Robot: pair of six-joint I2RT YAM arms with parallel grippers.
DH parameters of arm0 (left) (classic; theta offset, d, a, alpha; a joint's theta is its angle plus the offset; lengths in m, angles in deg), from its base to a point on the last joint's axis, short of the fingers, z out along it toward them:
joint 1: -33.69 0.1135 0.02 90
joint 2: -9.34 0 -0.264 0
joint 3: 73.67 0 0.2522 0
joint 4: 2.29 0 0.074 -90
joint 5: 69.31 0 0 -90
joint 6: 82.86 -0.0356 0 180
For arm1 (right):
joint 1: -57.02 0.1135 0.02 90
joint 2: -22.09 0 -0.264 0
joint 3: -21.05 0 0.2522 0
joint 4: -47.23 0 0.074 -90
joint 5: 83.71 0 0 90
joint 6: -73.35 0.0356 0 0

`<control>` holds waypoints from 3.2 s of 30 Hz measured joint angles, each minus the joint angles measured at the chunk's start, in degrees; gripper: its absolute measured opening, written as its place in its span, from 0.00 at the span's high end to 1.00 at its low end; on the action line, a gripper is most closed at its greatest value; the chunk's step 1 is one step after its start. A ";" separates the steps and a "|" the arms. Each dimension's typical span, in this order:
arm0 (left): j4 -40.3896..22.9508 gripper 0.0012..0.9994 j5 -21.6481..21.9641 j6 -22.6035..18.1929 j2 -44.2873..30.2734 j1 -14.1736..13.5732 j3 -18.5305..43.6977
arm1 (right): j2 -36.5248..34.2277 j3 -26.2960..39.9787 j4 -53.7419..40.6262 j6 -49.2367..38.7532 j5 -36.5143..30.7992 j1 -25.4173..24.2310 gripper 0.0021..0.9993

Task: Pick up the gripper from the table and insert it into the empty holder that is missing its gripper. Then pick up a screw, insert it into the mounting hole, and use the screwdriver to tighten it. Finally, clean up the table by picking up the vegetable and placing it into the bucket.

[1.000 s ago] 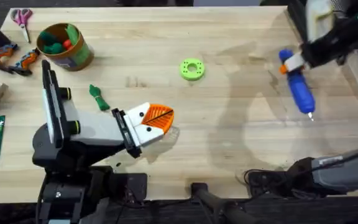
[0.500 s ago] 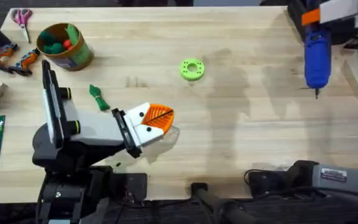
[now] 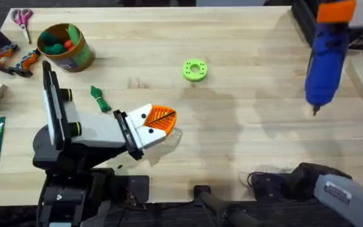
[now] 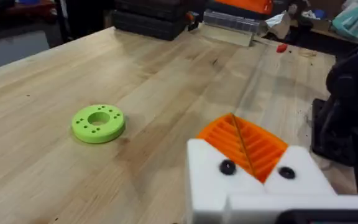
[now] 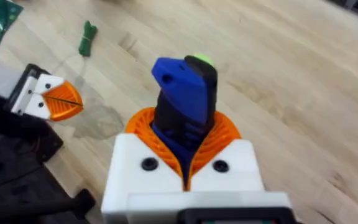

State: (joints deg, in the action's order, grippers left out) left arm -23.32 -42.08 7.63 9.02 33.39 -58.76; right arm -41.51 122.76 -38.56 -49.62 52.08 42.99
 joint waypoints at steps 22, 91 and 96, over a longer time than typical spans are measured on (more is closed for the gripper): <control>0.00 1.00 0.00 0.00 0.00 0.00 0.00 | 3.29 -39.16 84.53 39.07 8.29 21.48 0.98; 0.00 1.00 -0.02 0.00 0.00 0.00 0.00 | -15.42 -34.96 115.52 37.58 4.15 58.65 0.98; 0.00 1.00 -0.02 0.00 0.00 0.00 0.00 | -15.42 -34.96 115.34 37.58 3.98 58.65 0.98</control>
State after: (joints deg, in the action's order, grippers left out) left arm -23.32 -42.10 7.63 9.02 33.39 -58.76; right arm -56.93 87.80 76.78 -12.03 56.07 101.64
